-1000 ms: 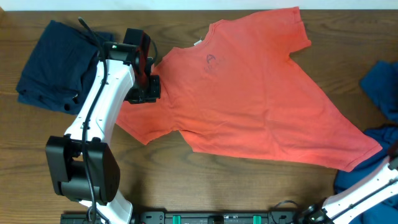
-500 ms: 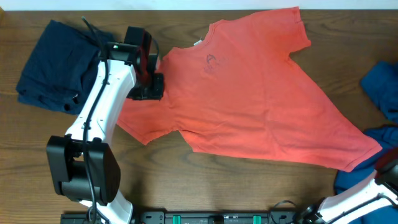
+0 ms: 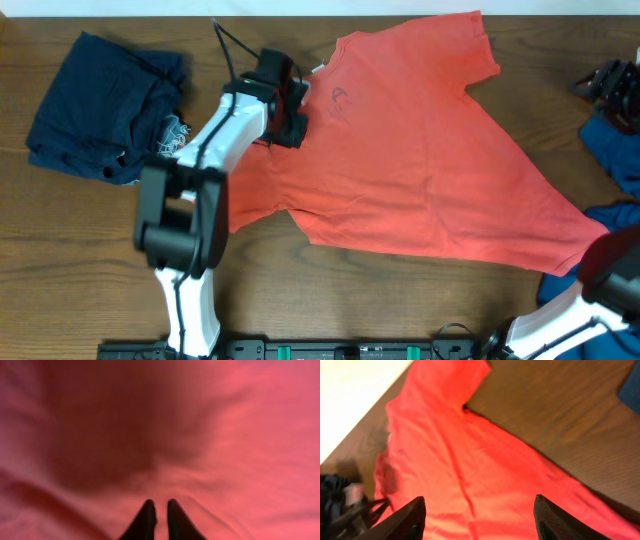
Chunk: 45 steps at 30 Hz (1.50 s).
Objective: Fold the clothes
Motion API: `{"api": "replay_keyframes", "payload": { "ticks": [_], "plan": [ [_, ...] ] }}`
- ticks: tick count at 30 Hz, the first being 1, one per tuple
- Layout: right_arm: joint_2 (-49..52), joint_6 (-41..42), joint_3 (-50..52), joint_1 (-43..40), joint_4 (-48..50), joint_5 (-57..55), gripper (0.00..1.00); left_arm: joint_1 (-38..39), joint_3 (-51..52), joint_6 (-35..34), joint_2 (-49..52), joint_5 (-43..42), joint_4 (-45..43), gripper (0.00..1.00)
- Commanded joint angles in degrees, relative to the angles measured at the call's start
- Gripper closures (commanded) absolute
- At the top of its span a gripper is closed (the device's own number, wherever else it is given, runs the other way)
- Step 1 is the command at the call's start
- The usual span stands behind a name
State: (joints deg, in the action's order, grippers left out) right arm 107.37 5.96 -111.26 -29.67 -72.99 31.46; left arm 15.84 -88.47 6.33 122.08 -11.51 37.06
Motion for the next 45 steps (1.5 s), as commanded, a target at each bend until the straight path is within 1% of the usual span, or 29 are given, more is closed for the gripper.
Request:
{"api": "replay_keyframes", "payload": {
  "ticks": [1,3,4,6,9,11,13,16,21,25,28,31,35,36,38,42,43,44,45],
  "plan": [
    [-5.99,-2.62,-0.24,1.49,-1.55,0.22,0.30,-0.85,0.07,-1.09,3.39,5.33,-0.33,0.94],
    [-7.06,-2.58,-0.24,2.25,-2.99,-1.81,0.28,-1.46,0.09,-5.07,5.49,10.38,0.68,0.94],
    [-7.08,-2.38,-0.22,2.67,-3.87,-3.28,0.27,-2.08,0.09,-8.52,6.54,13.90,2.14,0.94],
    [-6.86,-1.16,0.15,3.52,-5.57,-7.23,0.26,-3.52,0.13,-15.15,8.22,18.14,5.66,0.94],
    [-6.62,0.79,3.02,4.79,-6.45,-12.59,0.26,-6.95,0.13,-22.86,10.43,19.41,11.85,0.94],
    [-6.62,0.87,6.03,5.35,-5.77,-13.25,0.26,-9.49,0.57,-25.31,10.80,19.50,14.99,0.94],
    [-6.58,0.96,9.86,5.73,-4.33,-13.55,0.27,-11.56,1.03,-25.31,10.47,19.47,17.11,0.94],
    [-6.54,3.48,17.33,5.75,-1.29,-16.70,0.28,-13.60,1.03,-24.76,9.60,19.50,20.61,0.94],
    [-6.54,6.29,29.42,5.75,4.26,-23.39,0.30,-13.94,1.03,-24.65,5.62,19.47,23.89,0.94],
    [-6.54,6.05,37.48,5.68,10.97,-26.16,0.28,-13.94,1.03,-25.09,0.24,19.47,25.35,0.94],
    [-6.54,5.57,43.45,5.70,18.27,-27.58,0.28,-13.94,1.03,-25.07,-4.24,19.41,25.79,0.93],
    [-6.54,6.25,47.67,5.73,24.48,-27.61,0.28,-13.94,1.03,-25.07,-8.35,19.41,26.23,0.91],
    [-6.54,7.45,51.28,5.73,29.70,-28.68,0.29,-13.92,1.03,-25.00,-13.42,19.30,26.82,0.89],
    [-6.54,8.09,51.98,5.73,30.64,-28.65,0.30,-13.90,1.03,-24.76,-14.49,19.06,26.82,0.89],
    [-6.51,9.51,53.22,5.75,31.47,-28.13,0.36,-13.90,1.03,-24.41,-16.28,18.53,26.77,0.89],
    [-6.51,11.23,56.59,5.68,34.05,-28.44,0.37,-13.90,1.03,-24.39,-18.51,18.38,26.97,0.88],
    [-6.51,11.28,57.51,5.68,35.28,-28.50,0.39,-13.90,1.03,-24.37,-18.82,18.38,27.02,0.88],
    [-6.49,12.11,58.36,5.68,36.54,-28.72,0.44,-13.90,1.03,-24.15,-18.93,18.38,27.06,0.89],
    [-6.49,13.22,59.17,5.68,37.81,-29.18,0.54,-13.90,1.03,-23.98,-18.99,18.38,27.21,0.88]
  ]
}}
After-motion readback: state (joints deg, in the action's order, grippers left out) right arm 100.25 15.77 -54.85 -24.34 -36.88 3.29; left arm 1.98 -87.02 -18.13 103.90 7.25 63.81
